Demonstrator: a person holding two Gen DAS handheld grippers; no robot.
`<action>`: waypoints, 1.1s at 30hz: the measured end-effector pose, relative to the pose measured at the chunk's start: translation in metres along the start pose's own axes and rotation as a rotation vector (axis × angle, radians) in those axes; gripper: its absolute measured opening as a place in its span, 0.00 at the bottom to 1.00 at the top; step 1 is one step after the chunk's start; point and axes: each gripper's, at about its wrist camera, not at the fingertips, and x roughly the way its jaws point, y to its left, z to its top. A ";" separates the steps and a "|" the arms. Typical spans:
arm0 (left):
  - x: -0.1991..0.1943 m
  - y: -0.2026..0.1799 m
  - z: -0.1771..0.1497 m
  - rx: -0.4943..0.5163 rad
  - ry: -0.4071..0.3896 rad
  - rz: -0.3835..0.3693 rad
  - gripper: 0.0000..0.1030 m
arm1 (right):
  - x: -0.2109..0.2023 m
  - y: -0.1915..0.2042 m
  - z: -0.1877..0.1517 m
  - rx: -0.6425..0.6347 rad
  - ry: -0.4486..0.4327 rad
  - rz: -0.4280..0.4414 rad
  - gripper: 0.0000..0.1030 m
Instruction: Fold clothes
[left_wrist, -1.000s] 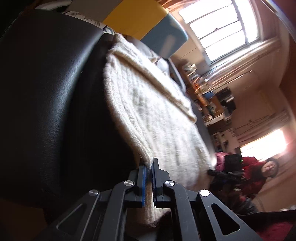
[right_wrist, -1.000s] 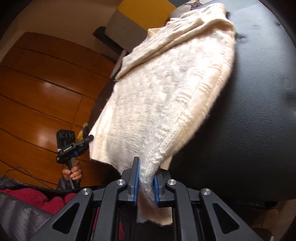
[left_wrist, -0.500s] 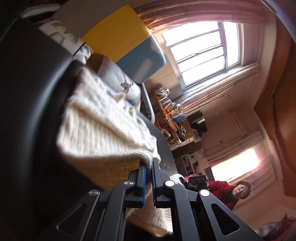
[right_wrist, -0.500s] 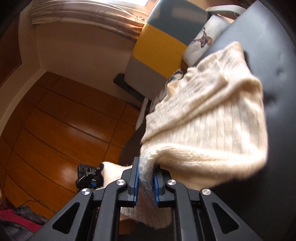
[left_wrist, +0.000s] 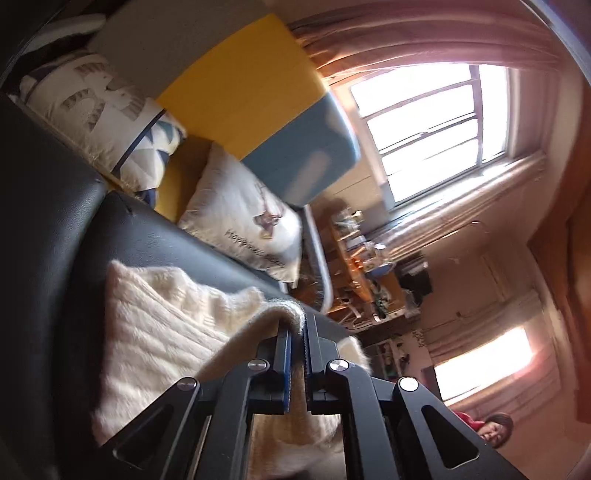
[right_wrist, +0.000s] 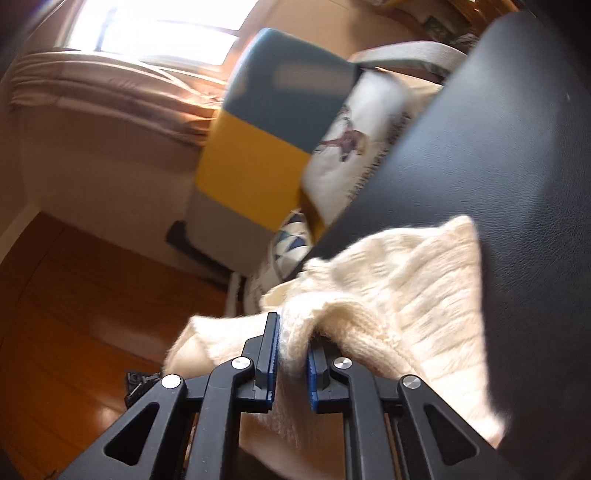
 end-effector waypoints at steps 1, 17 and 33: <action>0.010 0.008 0.002 -0.009 0.016 0.017 0.05 | 0.004 -0.006 0.002 0.011 0.004 -0.017 0.11; 0.038 0.070 0.013 -0.266 0.055 0.038 0.12 | 0.013 -0.042 0.020 0.297 -0.018 0.182 0.33; 0.011 0.047 -0.060 0.049 0.161 0.329 0.32 | 0.075 0.071 -0.048 -0.421 0.280 -0.344 0.37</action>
